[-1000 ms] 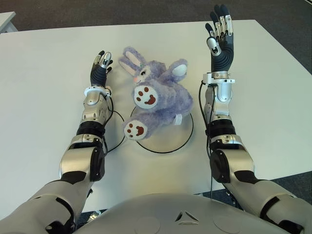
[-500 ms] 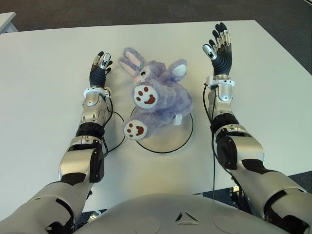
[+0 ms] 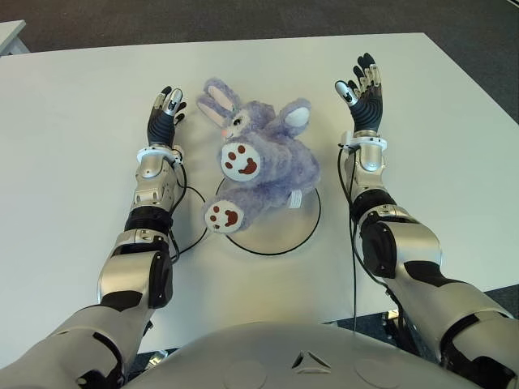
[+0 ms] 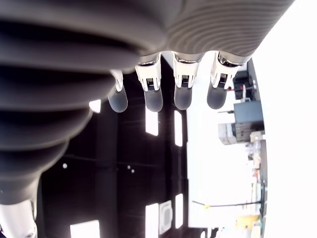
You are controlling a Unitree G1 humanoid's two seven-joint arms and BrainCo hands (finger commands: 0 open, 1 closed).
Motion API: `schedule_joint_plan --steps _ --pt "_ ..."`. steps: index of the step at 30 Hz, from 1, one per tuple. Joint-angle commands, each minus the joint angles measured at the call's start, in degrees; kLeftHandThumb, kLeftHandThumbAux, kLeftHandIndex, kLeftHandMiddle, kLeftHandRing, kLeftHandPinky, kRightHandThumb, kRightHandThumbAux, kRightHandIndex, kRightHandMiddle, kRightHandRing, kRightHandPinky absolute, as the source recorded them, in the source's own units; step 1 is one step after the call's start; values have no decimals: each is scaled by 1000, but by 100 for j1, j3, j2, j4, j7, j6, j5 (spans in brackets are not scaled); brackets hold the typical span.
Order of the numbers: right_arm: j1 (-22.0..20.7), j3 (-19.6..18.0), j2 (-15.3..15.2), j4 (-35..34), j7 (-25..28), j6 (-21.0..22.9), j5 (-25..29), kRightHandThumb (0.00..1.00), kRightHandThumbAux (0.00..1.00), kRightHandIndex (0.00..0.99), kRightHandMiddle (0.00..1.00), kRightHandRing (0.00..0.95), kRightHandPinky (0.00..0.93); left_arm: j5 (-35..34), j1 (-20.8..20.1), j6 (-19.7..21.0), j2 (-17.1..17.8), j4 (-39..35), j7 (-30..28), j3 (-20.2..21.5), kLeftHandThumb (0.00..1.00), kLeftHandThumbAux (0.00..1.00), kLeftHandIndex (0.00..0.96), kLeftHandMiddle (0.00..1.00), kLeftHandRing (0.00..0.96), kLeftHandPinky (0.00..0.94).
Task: Put the doll into the plate.
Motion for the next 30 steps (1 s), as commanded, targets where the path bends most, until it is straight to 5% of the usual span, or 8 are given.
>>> schedule_joint_plan --steps 1,11,30 --pt "40 -25 -11 100 -28 105 -20 0 652 0 4 0 0 -35 202 177 9 -3 -92 6 0 408 0 153 142 72" --pt "142 -104 -37 143 82 147 58 0 652 0 14 1 9 -30 247 230 31 -91 -104 18 0 409 0 151 136 35" --pt "103 -408 -69 354 291 867 251 0 699 5 14 7 27 0 278 218 36 -112 -137 -13 0 405 0 135 127 67"
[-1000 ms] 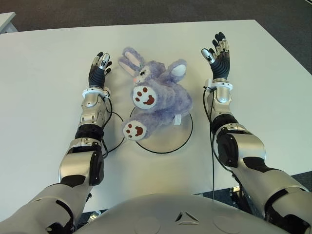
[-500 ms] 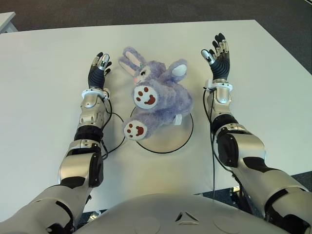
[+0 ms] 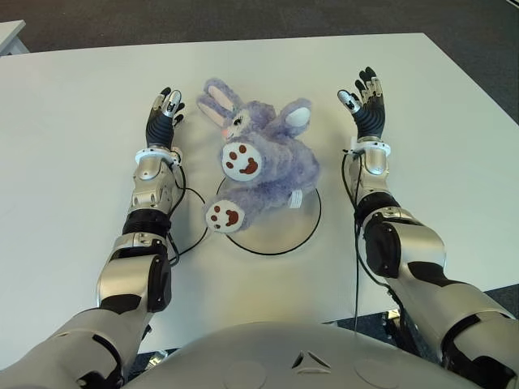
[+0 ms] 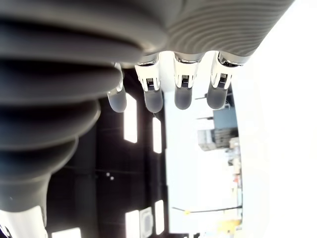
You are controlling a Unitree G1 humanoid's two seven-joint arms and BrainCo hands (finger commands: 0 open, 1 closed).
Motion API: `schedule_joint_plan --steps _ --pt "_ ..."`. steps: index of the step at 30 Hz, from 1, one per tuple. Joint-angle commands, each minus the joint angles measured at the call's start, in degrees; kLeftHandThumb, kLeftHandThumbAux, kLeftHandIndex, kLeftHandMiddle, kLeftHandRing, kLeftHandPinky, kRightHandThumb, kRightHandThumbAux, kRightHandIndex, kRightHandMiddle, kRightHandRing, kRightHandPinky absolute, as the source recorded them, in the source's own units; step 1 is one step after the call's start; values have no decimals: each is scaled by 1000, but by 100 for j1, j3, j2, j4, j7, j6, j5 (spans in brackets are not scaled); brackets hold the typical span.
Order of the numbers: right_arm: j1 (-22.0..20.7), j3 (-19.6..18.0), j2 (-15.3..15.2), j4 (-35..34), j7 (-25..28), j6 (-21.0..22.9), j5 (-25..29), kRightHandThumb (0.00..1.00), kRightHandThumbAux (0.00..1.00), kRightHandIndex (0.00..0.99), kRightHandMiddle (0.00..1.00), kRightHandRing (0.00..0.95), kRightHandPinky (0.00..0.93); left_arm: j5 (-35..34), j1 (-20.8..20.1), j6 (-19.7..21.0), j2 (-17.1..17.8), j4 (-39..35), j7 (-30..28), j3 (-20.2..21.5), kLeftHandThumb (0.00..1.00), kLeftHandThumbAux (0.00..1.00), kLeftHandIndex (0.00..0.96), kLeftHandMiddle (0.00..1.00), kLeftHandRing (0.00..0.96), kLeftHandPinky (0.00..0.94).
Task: Put the doll into the plate.
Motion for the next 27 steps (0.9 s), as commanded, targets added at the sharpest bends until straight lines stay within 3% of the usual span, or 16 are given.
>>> schedule_joint_plan --steps 1,18,27 --pt "51 -110 54 177 33 349 117 0 700 5 14 7 28 -1 202 121 14 43 -74 -10 0 404 0 136 128 68" --pt "155 49 -6 396 14 1370 -202 6 686 0 3 0 0 12 322 114 -41 -178 -72 -46 0 400 0 117 111 77" --pt "176 152 51 403 -103 1660 -306 41 762 0 0 0 0 11 337 106 -76 -227 -56 -53 0 400 0 124 118 73"
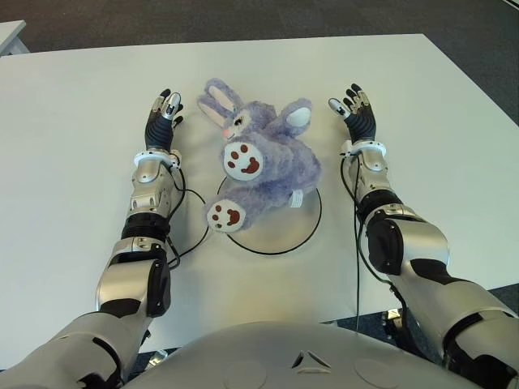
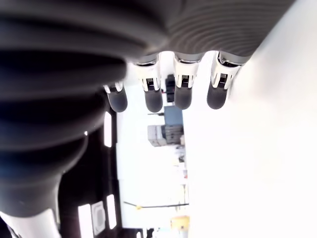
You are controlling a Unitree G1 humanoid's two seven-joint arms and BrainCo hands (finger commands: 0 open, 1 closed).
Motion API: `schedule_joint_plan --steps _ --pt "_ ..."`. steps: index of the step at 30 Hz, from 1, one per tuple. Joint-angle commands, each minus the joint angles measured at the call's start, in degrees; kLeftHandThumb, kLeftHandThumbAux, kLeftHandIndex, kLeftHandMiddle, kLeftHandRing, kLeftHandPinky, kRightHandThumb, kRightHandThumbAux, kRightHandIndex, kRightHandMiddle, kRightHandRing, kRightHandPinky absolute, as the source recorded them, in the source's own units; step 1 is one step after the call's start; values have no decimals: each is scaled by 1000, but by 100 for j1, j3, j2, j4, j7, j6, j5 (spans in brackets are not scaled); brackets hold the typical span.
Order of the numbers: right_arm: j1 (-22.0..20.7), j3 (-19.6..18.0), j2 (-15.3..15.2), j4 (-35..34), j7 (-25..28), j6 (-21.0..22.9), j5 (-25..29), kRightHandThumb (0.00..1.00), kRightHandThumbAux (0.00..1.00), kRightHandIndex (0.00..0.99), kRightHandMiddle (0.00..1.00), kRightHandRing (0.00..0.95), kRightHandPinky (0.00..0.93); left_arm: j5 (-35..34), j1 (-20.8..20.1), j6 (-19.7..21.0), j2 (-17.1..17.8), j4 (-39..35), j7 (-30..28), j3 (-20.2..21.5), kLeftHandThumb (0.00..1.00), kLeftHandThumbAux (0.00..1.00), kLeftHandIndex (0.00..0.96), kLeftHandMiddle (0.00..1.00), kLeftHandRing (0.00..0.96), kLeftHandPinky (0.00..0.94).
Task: Put the doll into the plate.
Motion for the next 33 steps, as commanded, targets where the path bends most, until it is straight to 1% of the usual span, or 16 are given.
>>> schedule_joint_plan --steps 1,9,15,33 --pt "300 87 144 242 -104 359 -102 59 778 4 0 0 0 8 161 100 -60 9 -18 -34 0 403 0 123 117 76" --pt "356 353 182 264 -335 531 -378 93 815 23 0 0 1 14 158 99 -75 10 -5 -32 0 409 0 132 128 91" --pt "406 540 202 277 -372 656 -547 130 816 31 0 0 0 -5 150 119 -94 9 10 -16 0 411 0 138 137 98" --pt "461 670 227 277 -352 688 -606 136 821 66 6 0 9 31 183 130 -117 -64 6 -53 0 410 0 130 125 76"
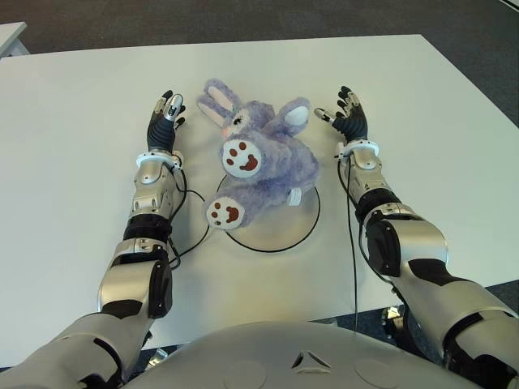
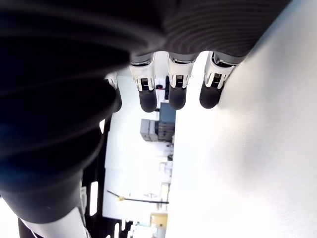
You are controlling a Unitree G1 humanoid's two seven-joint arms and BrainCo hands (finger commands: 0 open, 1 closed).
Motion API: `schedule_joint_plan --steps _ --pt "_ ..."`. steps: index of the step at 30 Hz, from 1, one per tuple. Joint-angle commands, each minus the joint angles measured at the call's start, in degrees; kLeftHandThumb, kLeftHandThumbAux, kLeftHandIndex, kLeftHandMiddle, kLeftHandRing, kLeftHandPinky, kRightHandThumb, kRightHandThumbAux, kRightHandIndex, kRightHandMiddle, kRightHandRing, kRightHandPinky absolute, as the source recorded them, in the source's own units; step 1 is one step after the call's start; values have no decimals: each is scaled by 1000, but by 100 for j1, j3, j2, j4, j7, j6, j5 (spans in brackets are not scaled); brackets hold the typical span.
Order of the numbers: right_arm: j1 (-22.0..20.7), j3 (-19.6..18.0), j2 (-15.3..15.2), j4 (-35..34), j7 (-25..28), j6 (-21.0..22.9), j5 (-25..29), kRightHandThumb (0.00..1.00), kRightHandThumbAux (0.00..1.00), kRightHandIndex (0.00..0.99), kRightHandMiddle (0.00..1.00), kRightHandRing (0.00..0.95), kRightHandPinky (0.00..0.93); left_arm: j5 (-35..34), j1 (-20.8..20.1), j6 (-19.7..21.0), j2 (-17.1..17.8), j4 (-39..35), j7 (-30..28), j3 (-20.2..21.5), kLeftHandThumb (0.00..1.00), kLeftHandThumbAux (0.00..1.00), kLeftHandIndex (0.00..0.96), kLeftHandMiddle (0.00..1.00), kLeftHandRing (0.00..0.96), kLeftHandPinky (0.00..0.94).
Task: Put the doll into the plate.
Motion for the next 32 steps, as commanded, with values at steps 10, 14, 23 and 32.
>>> schedule_joint_plan --steps 10,14,23,32 --pt "487 145 186 321 110 532 -79 147 807 68 15 0 22 35 152 127 -73 -37 25 -32 0 410 0 140 135 99" --pt "500 192 190 327 134 554 -106 173 803 66 14 0 27 20 150 138 -77 -39 8 -21 0 408 0 134 128 70" --pt "528 296 190 342 155 658 -166 231 800 65 5 0 41 22 180 162 -79 -94 -11 -29 0 406 0 130 125 84" --pt "557 434 184 363 68 751 -287 238 790 57 9 0 42 29 174 155 -80 -78 -6 -26 0 411 0 130 127 113"
